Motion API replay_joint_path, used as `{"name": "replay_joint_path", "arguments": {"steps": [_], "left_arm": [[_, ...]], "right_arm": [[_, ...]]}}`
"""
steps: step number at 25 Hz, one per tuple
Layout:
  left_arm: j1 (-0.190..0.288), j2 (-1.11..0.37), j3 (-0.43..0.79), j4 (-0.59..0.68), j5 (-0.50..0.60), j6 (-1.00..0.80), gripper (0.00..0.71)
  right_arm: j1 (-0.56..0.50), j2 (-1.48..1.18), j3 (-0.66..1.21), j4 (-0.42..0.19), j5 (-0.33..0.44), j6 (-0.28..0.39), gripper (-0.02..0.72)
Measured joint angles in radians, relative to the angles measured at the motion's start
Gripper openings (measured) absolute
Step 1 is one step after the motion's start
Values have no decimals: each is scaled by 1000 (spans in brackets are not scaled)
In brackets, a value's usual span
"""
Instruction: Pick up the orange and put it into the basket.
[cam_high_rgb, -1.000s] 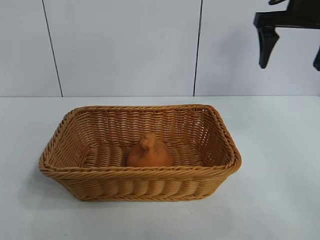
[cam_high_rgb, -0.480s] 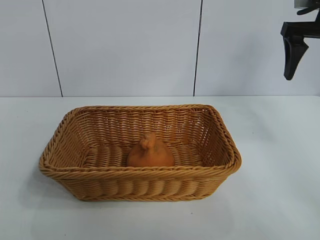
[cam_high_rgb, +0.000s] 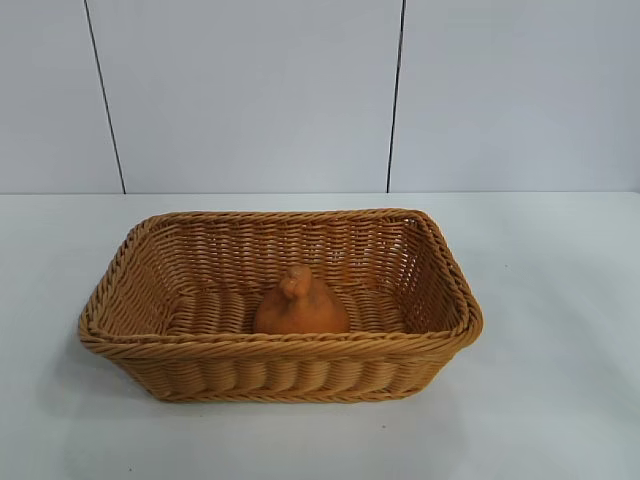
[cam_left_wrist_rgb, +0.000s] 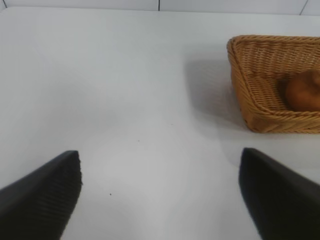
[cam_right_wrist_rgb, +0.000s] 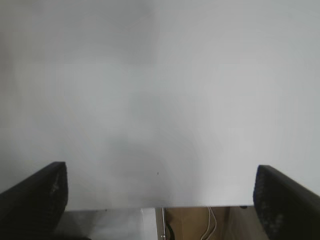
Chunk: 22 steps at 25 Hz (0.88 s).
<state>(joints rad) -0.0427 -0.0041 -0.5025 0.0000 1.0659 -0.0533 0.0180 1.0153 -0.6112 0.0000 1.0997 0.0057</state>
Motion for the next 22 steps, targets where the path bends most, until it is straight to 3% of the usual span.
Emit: {"name": "replay_joint_path", "arguments": {"steps": [4, 9, 22], "left_arm": [[0, 0, 0, 0, 0, 0, 613], [0, 0, 0, 0, 0, 0, 613], [0, 0, 0, 0, 0, 0, 613]], "right_arm": [[0, -221, 108, 0, -54, 0, 694], [0, -476, 116, 6, -77, 0, 694], [0, -954, 121, 8, -78, 1, 694]]}}
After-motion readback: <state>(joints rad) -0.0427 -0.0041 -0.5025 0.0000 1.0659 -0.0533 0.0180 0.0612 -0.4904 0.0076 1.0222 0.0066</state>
